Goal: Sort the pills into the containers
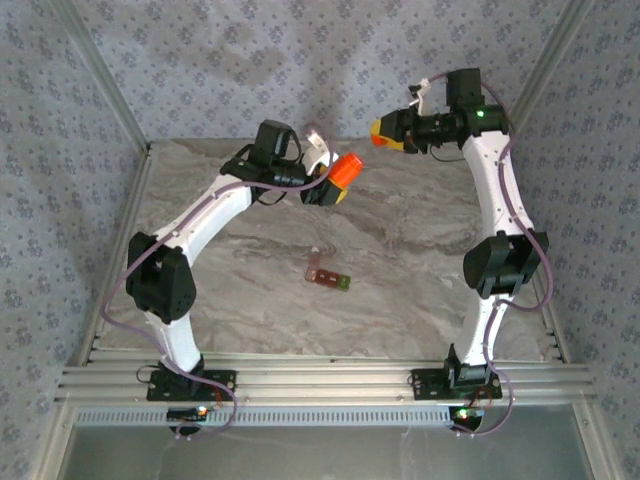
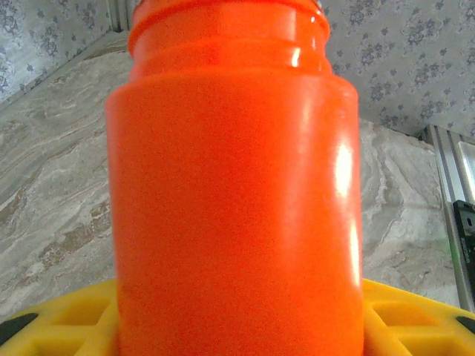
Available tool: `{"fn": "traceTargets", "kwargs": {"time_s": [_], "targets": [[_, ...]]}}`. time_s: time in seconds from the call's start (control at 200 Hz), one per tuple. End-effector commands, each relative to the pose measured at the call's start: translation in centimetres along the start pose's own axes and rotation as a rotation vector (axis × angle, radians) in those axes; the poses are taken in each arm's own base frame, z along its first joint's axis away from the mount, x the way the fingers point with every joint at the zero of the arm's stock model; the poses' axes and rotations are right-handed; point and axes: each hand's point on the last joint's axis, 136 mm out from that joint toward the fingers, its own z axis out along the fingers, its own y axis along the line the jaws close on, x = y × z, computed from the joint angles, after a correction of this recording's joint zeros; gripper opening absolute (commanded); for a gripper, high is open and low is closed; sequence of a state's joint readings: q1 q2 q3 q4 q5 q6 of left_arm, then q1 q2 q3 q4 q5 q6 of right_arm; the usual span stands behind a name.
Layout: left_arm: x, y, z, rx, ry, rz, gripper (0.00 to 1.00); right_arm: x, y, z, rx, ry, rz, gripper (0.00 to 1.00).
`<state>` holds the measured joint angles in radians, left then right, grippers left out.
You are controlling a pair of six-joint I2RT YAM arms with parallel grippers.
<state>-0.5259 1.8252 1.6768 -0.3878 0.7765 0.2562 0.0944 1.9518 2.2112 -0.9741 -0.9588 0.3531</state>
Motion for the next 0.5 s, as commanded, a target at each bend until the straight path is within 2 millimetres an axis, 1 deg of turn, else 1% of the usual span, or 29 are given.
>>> {"fn": "traceTargets", "kwargs": {"time_s": [0.0,0.245,0.335,0.495], "targets": [[-1.0,-0.3,-0.1,0.023,-0.011,0.058,0.0,1.9,2.9,-0.6,-0.077,0.05,-0.054,0.36],[-1.2,-0.2,-0.1,0.017,-0.014,0.092,0.0,4.4,3.3,0.3,-0.106,0.131,-0.074,0.37],[-1.2,-0.1,-0.1,0.017,-0.012,0.097,0.0,4.9,3.6,0.6,-0.113,0.147,-0.083,0.37],[-1.1,-0.2,-0.1,0.018,-0.008,0.103,0.0,5.7,3.5,1.0,-0.115,0.174,-0.077,0.37]]}}
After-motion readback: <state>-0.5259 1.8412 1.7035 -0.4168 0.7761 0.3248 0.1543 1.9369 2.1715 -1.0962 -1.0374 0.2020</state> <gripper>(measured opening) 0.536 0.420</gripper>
